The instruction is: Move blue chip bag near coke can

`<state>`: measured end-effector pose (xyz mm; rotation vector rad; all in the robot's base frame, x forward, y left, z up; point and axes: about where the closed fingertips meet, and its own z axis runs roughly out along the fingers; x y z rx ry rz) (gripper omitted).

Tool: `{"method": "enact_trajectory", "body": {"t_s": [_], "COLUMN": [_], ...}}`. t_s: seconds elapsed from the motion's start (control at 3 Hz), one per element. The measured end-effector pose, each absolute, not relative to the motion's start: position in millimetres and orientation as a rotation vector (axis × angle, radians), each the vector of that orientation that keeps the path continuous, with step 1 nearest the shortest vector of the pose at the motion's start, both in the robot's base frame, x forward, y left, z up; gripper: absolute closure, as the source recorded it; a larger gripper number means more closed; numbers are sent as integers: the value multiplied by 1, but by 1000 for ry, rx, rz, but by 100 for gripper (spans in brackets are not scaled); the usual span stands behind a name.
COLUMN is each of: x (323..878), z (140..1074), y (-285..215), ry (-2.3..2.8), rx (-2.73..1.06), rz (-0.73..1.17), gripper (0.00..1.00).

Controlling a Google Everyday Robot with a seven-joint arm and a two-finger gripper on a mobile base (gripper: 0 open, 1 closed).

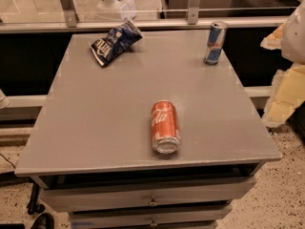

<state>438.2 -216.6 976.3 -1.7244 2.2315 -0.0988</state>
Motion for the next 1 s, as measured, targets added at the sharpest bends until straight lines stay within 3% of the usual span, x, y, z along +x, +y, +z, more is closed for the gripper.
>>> {"method": "enact_trajectory", "body": {"t_s": [0.67,1.0], "x": [465,538], "z": [974,969], "y": [-201,-149], "ry": [2158,1980], "rx": [-1688,-1644], "rz": [-62,22], "gripper": [0,0]}}
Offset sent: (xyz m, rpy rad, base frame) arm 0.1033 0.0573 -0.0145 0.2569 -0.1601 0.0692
